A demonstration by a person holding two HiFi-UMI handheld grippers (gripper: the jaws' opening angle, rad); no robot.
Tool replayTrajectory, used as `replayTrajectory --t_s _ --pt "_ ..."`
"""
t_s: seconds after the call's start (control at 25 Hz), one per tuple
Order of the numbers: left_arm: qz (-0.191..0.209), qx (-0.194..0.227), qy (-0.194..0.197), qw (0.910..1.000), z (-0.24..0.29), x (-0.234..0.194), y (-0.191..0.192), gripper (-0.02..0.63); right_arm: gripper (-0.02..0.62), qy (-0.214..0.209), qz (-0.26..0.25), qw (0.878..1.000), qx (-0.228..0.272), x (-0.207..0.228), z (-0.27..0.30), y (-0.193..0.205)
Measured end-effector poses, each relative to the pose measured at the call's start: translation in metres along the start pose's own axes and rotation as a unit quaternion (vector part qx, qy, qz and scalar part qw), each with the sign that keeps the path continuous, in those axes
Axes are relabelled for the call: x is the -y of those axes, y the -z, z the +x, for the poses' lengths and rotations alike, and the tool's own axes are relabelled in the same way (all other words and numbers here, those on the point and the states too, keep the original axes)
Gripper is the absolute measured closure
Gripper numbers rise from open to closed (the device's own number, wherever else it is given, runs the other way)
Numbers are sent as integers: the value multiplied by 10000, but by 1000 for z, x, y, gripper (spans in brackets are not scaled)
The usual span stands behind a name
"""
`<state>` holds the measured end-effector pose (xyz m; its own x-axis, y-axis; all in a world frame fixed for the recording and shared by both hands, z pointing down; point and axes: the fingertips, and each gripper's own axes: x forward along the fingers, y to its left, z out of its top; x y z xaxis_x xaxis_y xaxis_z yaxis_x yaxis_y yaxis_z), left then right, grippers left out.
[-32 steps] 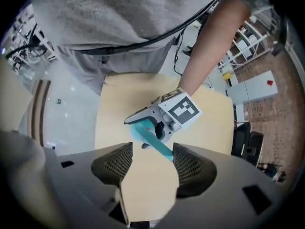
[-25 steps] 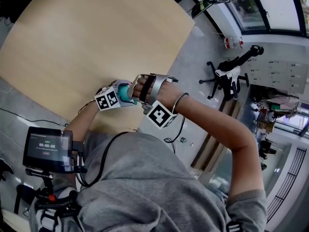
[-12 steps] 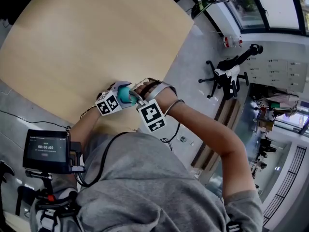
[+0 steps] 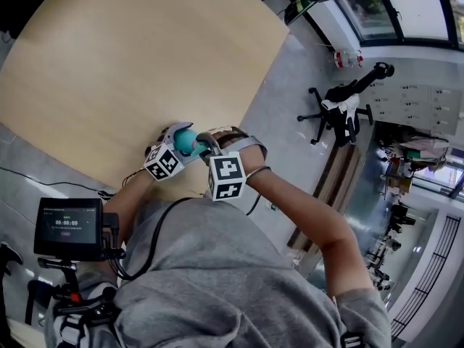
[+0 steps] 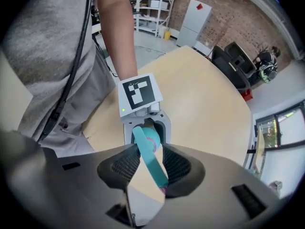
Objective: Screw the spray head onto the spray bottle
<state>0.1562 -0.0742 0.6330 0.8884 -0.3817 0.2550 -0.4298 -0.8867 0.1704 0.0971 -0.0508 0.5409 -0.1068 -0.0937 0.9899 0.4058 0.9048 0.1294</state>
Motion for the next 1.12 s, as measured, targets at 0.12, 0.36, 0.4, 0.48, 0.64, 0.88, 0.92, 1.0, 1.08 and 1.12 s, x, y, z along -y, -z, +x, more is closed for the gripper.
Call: replayTrajectory --t_s 0.12,0.36,0.4,0.48,0.64,0.88,0.92,1.0,1.08,1.12 --pt "29 -7 -95 10000 -2 -1 2 210 449 -4 132 9999 -56 -1 2 1" --pt "110 -33 -238 9996 -4 -2 3 210 449 45 271 9996 -106 -2 4 0" --pt "119 -37 -246 9996 -4 -2 4 210 449 59 286 9995 -110 -3 5 -1" --pt "125 -44 -254 9996 -4 -2 5 210 446 97 270 9995 -114 -4 6 -1" --pt "80 -53 -236 9997 -4 -1 6 210 445 100 113 9999 -68 -4 4 -3" --pt "1 -97 -42 9999 -1 -1 7 210 325 26 -794 9966 -211 -6 -2 4" --pt "-4 -110 15 9999 -1 0 8 210 319 45 -978 9949 -243 -5 -5 6" --pt "13 -139 135 9998 -1 0 8 210 319 -24 -1353 9905 -260 -6 -10 9" --pt "39 -176 252 9995 -1 2 8 210 321 -215 -1708 9849 -170 -13 -12 8" --pt "53 -196 318 9993 -1 3 8 210 321 -265 -1871 9819 -101 -16 -11 6"
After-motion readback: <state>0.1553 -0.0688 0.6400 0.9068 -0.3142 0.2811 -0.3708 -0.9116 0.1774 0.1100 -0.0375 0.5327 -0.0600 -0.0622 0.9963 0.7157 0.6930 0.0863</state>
